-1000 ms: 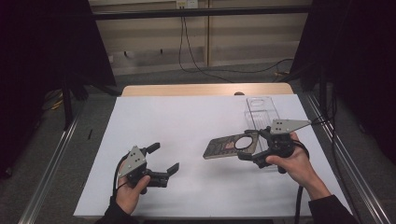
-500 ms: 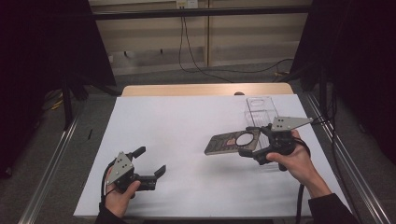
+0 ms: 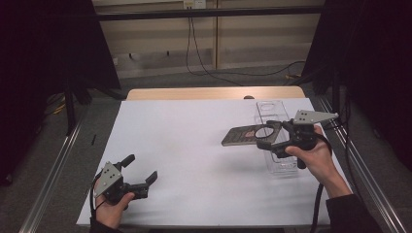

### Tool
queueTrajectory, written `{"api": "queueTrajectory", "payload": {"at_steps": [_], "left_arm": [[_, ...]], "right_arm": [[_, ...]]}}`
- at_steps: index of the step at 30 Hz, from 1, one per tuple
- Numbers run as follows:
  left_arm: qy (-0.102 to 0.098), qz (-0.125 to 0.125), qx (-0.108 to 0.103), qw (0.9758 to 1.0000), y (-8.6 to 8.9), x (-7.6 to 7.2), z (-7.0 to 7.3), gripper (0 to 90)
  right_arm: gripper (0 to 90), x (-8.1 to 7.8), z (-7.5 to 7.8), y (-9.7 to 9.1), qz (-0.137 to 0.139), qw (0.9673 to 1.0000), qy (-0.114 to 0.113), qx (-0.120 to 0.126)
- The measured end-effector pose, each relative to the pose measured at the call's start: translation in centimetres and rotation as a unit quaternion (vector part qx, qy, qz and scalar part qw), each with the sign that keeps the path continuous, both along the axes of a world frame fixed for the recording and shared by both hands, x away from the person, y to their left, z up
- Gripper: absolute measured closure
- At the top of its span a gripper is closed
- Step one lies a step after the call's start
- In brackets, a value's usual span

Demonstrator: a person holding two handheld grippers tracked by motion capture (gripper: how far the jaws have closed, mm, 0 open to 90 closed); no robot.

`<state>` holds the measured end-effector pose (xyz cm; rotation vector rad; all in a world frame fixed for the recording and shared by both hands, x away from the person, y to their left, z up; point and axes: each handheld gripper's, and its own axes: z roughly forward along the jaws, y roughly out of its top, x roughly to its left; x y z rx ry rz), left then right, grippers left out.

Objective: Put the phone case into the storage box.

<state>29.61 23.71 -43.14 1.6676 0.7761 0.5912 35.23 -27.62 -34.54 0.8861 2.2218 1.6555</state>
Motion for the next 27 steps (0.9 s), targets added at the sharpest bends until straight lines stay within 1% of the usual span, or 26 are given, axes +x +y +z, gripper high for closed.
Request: {"api": "queueTrajectory", "payload": {"at_steps": [1,4,7,9,10,11,13,15,16,17,18,21,24,27], "left_arm": [[0.003,0.003,-0.006,1.0,0.1,-0.1,-0.1,2.7],[0.005,0.011,-0.002,0.9999,0.4,-0.2,-0.2,2.7],[0.003,0.019,0.001,0.9998,0.4,-0.2,-0.2,2.6],[0.003,0.015,0.001,0.9999,0.3,-0.1,-0.2,2.7],[0.0,0.018,0.001,0.9998,0.3,0.0,-0.2,2.7],[0.0,0.019,-0.001,0.9998,0.2,0.0,-0.4,2.7],[0.004,0.014,0.004,0.9999,0.2,0.2,-0.6,2.7],[0.005,0.02,-0.001,0.9998,0.4,0.3,-0.6,2.7],[0.003,0.021,0.001,0.9998,0.5,0.4,-0.6,2.7],[0.006,0.023,-0.007,0.9997,0.5,0.3,-0.6,2.7],[0.007,0.023,-0.009,0.9997,0.6,0.3,-0.6,2.7],[0.004,0.018,-0.002,0.9998,0.5,0.3,-0.5,2.7],[0.005,0.015,-0.002,0.9999,0.4,0.2,-0.5,2.8],[0.004,0.013,0.002,0.9999,0.3,0.2,-0.6,2.7]], "right_arm": [[11.8,0.0,0.2,-0.1,-0.002,1.0,-0.001,-0.001],[11.8,0.2,0.7,-0.6,-0.014,0.9999,-0.008,-0.005],[11.8,0.5,1.1,-1.1,-0.025,0.9996,-0.007,-0.008],[11.8,0.8,1.4,-1.4,-0.031,0.9995,-0.006,-0.009],[11.8,0.9,1.6,-1.5,-0.034,0.9994,-0.006,-0.011],[11.8,1.0,1.7,-1.6,-0.037,0.9992,-0.005,-0.012],[11.8,1.3,1.9,-1.9,-0.043,0.999,-0.005,-0.012],[11.8,1.5,2.1,-2.1,-0.05,0.9987,-0.004,-0.013],[11.8,1.6,2.1,-2.2,-0.052,0.9985,-0.005,-0.014],[11.8,1.6,2.2,-2.3,-0.056,0.9982,-0.008,-0.017],[11.8,1.8,2.2,-2.4,-0.059,0.998,-0.01,-0.021],[11.8,2.2,2.3,-2.7,-0.07,0.9972,-0.011,-0.026],[11.8,2.6,2.5,-2.9,-0.08,0.9963,-0.009,-0.029],[11.8,3.0,2.7,-3.2,-0.097,0.9947,-0.008,-0.033]]}}
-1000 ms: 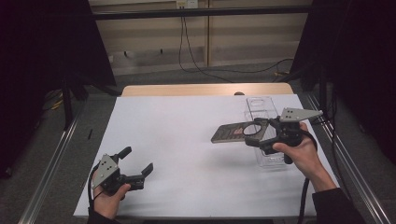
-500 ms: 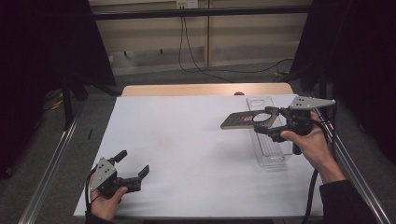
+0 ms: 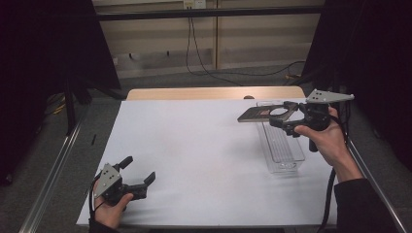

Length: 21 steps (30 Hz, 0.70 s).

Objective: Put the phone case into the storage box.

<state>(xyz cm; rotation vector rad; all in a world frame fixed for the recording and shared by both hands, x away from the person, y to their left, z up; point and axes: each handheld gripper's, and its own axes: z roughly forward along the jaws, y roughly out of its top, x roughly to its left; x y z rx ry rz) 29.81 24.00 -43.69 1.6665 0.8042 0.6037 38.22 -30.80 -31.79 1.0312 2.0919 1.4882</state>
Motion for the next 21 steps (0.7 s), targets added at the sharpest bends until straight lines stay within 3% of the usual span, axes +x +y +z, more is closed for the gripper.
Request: {"api": "queueTrajectory", "payload": {"at_steps": [6,14,21], "left_arm": [[-0.005,0.003,0.011,0.9999,0.0,0.0,0.0,2.7],[-0.002,0.007,-0.008,0.9999,0.2,0.0,0.1,3.7],[0.001,0.009,-0.008,0.9999,0.3,0.1,0.0,3.9]], "right_arm": [[11.8,0.7,0.5,-0.6,-0.032,0.9995,0.007,-0.002],[11.8,1.3,0.9,-1.7,-0.053,0.9984,0.023,0.003],[11.8,2.1,1.0,-2.6,-0.074,0.9965,0.038,-0.004]]}}
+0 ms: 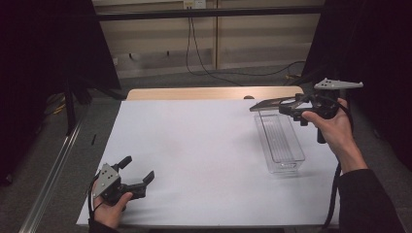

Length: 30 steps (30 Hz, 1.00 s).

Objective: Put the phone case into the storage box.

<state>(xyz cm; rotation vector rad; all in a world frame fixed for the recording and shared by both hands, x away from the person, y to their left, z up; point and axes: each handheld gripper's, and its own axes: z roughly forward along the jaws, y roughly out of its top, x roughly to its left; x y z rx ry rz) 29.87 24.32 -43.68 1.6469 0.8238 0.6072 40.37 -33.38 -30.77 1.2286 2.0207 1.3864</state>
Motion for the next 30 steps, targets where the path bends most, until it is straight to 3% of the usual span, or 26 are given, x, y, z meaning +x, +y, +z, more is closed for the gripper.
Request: {"api": "queueTrajectory", "payload": {"at_steps": [15,19,21,30], "left_arm": [[0.0,-0.007,0.0,1.0,-0.1,0.0,-0.1,4.2],[0.0,-0.007,-0.001,1.0,-0.1,0.0,0.0,4.1],[0.006,-0.007,-0.012,0.9999,0.0,0.0,-0.1,4.1],[0.002,-0.002,-0.006,1.0,0.1,0.0,0.0,4.1]], "right_arm": [[11.8,1.6,0.4,-1.2,-0.042,0.9979,0.037,-0.033],[11.8,2.1,0.1,-1.3,-0.053,0.9965,0.048,-0.043],[11.8,2.2,-0.1,-1.4,-0.057,0.9961,0.05,-0.046],[11.8,2.6,-1.2,-1.6,-0.067,0.9941,0.059,-0.063]]}}
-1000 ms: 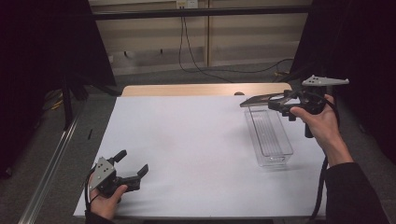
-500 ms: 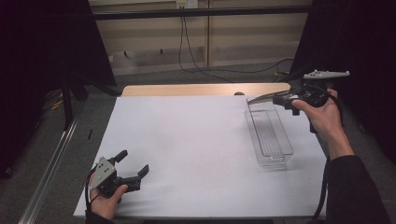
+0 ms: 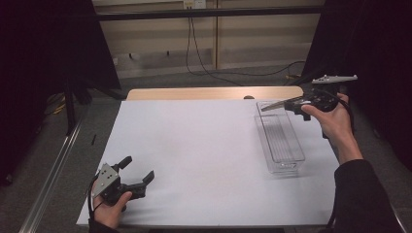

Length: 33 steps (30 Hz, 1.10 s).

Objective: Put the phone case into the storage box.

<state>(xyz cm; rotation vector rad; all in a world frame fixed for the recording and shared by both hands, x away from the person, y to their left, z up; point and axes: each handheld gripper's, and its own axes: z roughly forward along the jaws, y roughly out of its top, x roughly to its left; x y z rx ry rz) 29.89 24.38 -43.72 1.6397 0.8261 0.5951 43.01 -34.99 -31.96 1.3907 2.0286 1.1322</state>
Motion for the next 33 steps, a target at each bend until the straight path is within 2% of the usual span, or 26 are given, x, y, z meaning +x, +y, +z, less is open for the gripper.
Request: {"api": "queueTrajectory", "payload": {"at_steps": [9,19,26,33], "left_arm": [[0.002,0.001,0.0,1.0,-0.1,0.0,-0.1,4.1],[0.002,0.001,0.001,1.0,0.0,0.0,-0.1,4.0],[0.001,-0.001,0.003,1.0,0.0,0.1,-0.1,3.9],[0.001,-0.002,0.004,1.0,0.0,0.1,-0.1,3.9]], "right_arm": [[11.8,0.7,-1.4,0.2,-0.006,0.9994,0.009,-0.032],[11.8,1.6,-2.5,1.2,-0.022,0.9986,0.023,-0.042],[11.8,1.9,-3.7,1.8,-0.037,0.9981,0.029,-0.04],[11.9,2.2,-4.0,2.3,-0.052,0.9972,0.035,-0.04]]}}
